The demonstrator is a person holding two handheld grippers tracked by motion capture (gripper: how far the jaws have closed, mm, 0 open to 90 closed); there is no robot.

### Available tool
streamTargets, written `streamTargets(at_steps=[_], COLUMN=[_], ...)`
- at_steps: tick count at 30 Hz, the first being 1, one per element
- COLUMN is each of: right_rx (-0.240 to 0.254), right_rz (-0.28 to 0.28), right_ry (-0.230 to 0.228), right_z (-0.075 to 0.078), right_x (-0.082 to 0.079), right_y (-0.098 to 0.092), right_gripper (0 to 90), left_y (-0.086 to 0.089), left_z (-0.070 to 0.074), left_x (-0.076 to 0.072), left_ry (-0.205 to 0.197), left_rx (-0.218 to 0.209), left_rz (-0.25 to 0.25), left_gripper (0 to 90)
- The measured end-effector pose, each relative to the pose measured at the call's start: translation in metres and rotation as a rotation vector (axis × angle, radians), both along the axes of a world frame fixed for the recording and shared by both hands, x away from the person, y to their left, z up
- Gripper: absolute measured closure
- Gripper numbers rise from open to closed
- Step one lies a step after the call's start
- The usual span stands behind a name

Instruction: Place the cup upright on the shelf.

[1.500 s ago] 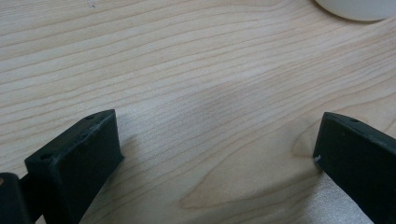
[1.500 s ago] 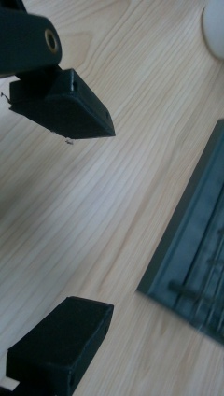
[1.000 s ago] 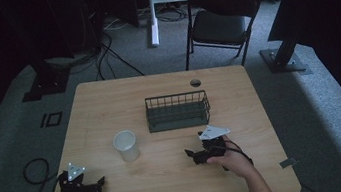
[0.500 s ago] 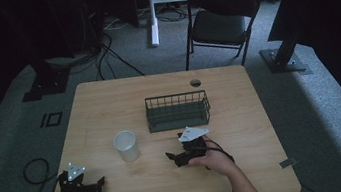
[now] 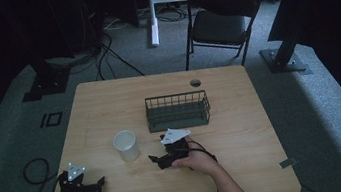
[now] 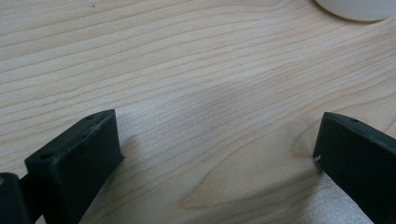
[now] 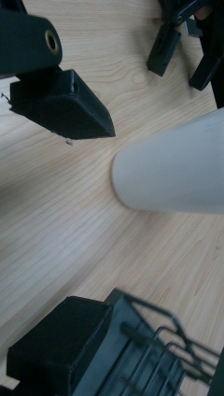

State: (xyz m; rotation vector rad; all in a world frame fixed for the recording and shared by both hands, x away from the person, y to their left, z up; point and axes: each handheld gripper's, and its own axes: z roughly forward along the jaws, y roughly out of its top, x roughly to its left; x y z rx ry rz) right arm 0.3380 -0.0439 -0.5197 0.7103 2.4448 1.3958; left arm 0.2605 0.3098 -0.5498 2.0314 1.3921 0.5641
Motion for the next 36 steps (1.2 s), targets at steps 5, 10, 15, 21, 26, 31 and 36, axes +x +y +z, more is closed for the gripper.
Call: streamTargets(at_steps=[5,10,15,21,26,31,36], right_rx=[0.001,0.014,0.016,0.030,0.031,0.032,0.026], right_rz=[0.014,0.024,0.045,0.063,0.066,0.064,0.058], right_ry=[-0.004,-0.008,-0.021,-0.029,-0.033,-0.036,-0.037], right_z=[0.001,0.004,0.008,0.011,0.011,0.010,0.007], right_x=[0.002,0.005,0.007,0.008,0.009,0.013,0.016], right_y=[0.012,0.023,0.033,0.048,0.060,0.069,0.076], right_gripper=[13.2,13.2,13.2,13.1,13.1,12.8,12.8], left_y=[0.000,0.000,0.000,0.000,0.000,0.000,0.000], left_z=[0.000,0.000,0.000,0.000,0.000,0.000,0.000], left_x=[0.000,0.000,0.000,0.000,0.000,-0.001,-0.001], left_ry=[0.000,0.000,0.000,0.000,-0.001,0.000,0.001], left_rx=[0.000,0.000,0.000,0.001,0.001,0.000,-0.001], left_rz=[0.000,0.000,0.000,-0.001,-0.001,-0.008,-0.008], left_gripper=[0.9,0.9,0.9,0.9,1.0,0.9,0.9])
